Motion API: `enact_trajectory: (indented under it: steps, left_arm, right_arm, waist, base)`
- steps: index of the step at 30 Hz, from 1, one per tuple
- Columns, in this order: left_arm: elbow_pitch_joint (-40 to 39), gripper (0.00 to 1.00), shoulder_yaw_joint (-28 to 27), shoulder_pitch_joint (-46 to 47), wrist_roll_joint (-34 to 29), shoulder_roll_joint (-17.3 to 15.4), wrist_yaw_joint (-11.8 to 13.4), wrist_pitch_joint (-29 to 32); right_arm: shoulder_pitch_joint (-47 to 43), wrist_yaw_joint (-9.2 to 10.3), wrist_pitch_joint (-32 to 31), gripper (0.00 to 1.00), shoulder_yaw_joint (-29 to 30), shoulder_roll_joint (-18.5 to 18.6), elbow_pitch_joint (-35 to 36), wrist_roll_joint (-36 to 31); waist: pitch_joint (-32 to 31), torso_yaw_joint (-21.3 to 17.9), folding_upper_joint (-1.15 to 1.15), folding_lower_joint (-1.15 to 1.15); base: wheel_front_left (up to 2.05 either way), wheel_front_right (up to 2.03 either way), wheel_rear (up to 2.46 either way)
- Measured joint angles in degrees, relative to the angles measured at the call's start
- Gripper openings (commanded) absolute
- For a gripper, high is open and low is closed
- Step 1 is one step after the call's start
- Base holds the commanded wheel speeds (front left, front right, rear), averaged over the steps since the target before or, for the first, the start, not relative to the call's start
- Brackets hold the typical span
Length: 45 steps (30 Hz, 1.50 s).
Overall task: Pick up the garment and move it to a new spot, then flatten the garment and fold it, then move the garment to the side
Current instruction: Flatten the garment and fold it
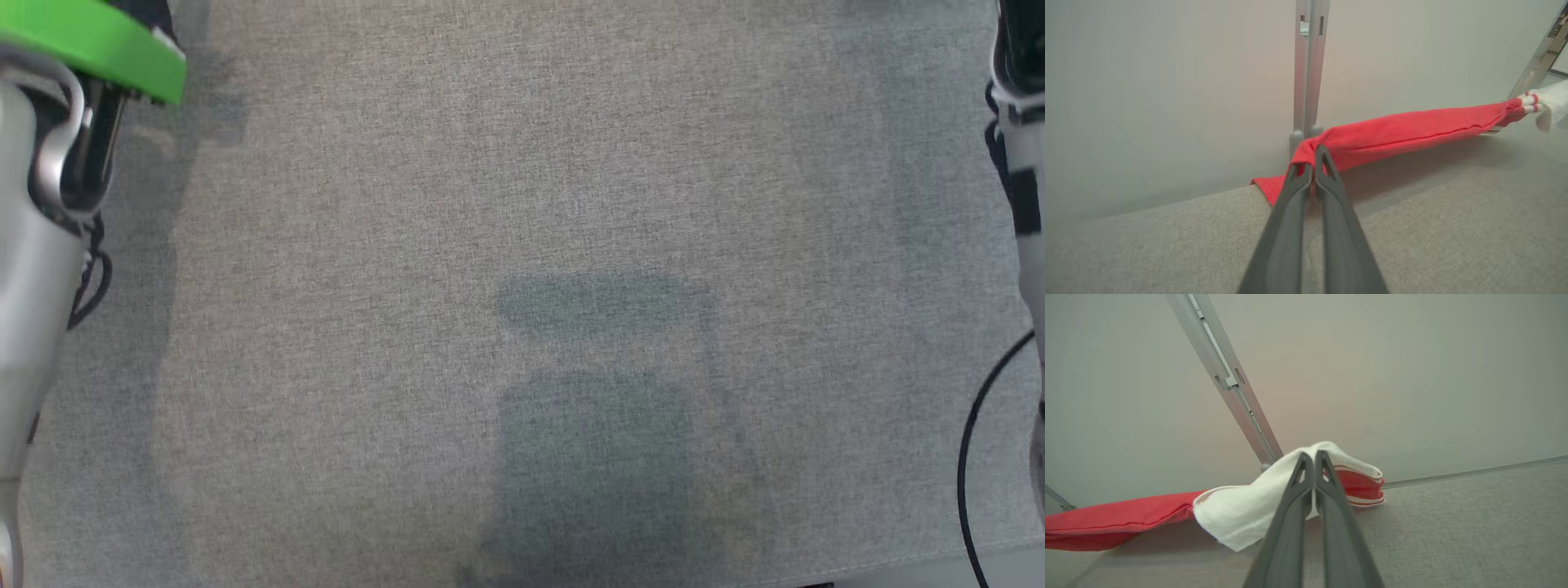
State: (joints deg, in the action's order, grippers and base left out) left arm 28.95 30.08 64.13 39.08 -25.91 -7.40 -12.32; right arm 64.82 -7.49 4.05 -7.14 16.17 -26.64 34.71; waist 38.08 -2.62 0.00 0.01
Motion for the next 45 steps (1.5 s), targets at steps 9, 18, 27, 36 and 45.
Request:
enact_trajectory:
  steps: [9,18,27,36,45]
  left_arm:
    - [-13.3,0.0,1.6,-23.4,2.8,-4.1,3.1,-1.2]
    - [-29.2,0.0,-0.3,-49.4,7.5,-8.0,13.4,-1.5]
    - [-39.7,0.0,-3.3,-71.5,10.3,-6.9,20.6,-2.5]
    - [-46.5,0.0,-4.9,-76.3,10.1,-7.8,22.0,-1.3]
    - [-49.1,0.0,-5.7,-63.9,8.5,-11.3,21.2,6.4]
  right_arm:
    - [-30.1,0.0,-3.9,0.0,2.3,6.3,19.0,7.5]
    - [-56.3,0.0,-9.0,0.0,8.0,0.9,32.8,6.2]
    - [-73.8,-0.02,-10.8,0.0,9.8,-3.4,35.3,4.0]
    - [-76.6,-0.03,-11.1,0.0,12.5,-4.9,39.8,5.1]
    - [-59.2,-0.01,-15.3,0.0,9.3,-3.6,35.8,3.4]
  waist:
    - [-6.8,-0.3,0.0,-0.01]
    - [-15.8,-1.0,0.0,-0.02]
    - [-21.7,-3.1,0.0,-0.02]
    - [-22.4,-3.7,0.0,-0.02]
    - [-19.0,-4.1,0.0,-0.01]
  base:
    - [0.0,0.0,0.0]
    - [0.0,0.0,0.0]
    - [0.0,0.0,0.0]
    - [0.0,0.0,0.0]
    - [0.0,0.0,0.0]
